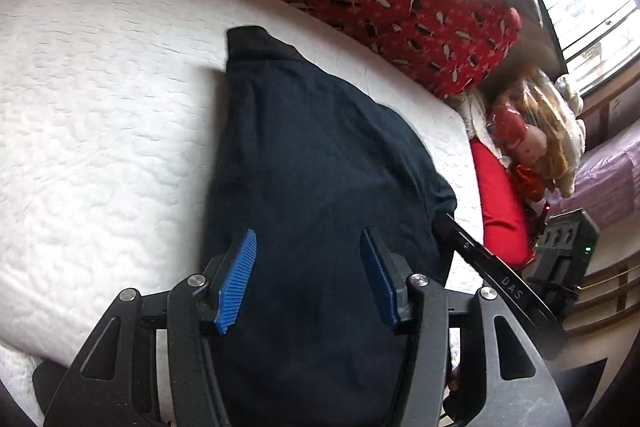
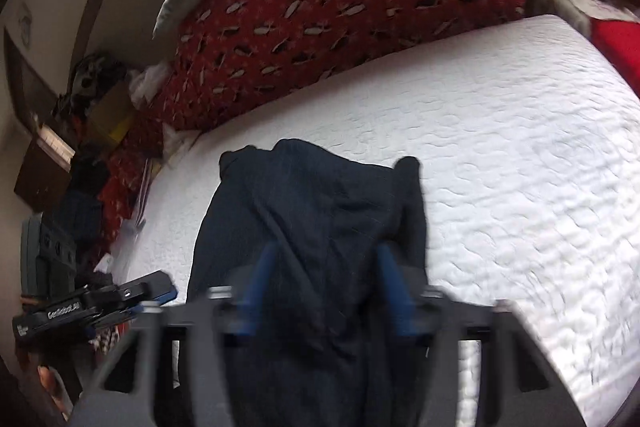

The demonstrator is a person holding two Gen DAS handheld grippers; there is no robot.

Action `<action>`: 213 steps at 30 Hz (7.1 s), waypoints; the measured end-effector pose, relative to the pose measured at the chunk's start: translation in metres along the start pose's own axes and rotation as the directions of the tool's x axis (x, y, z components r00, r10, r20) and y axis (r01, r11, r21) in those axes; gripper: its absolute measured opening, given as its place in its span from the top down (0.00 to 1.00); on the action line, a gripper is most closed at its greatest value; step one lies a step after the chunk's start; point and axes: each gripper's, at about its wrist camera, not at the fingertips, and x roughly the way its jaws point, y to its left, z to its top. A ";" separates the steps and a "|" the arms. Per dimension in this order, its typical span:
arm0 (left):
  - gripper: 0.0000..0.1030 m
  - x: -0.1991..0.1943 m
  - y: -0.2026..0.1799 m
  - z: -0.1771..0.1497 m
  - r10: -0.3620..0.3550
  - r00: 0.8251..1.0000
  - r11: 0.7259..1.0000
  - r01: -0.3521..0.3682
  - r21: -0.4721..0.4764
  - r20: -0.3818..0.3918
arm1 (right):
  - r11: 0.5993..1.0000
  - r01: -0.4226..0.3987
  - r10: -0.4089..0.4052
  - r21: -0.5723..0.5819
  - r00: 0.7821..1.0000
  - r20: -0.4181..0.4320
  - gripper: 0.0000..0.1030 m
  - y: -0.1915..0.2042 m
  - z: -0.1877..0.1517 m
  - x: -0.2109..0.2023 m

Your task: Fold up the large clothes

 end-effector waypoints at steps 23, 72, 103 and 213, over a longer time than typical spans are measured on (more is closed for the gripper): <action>0.43 0.005 -0.028 -0.082 0.274 0.962 0.907 -0.253 0.337 -0.015 | 0.980 0.105 -0.125 -0.172 0.986 -0.113 0.53 -0.012 -0.090 -0.002; 0.24 -0.046 0.029 -0.062 0.130 0.991 0.989 -0.131 0.075 0.010 | 0.990 -0.002 -0.003 0.140 0.999 0.042 0.46 -0.030 -0.075 -0.063; 0.22 -0.039 0.019 -0.126 0.233 0.972 0.960 -0.231 0.157 0.004 | 0.909 0.397 -0.398 -0.130 0.917 0.020 0.31 0.011 -0.112 -0.061; 0.22 -0.057 -0.029 -0.203 0.326 0.936 0.888 -0.351 0.296 0.132 | 0.823 0.522 -0.491 -0.224 0.852 0.180 0.00 0.053 -0.191 -0.134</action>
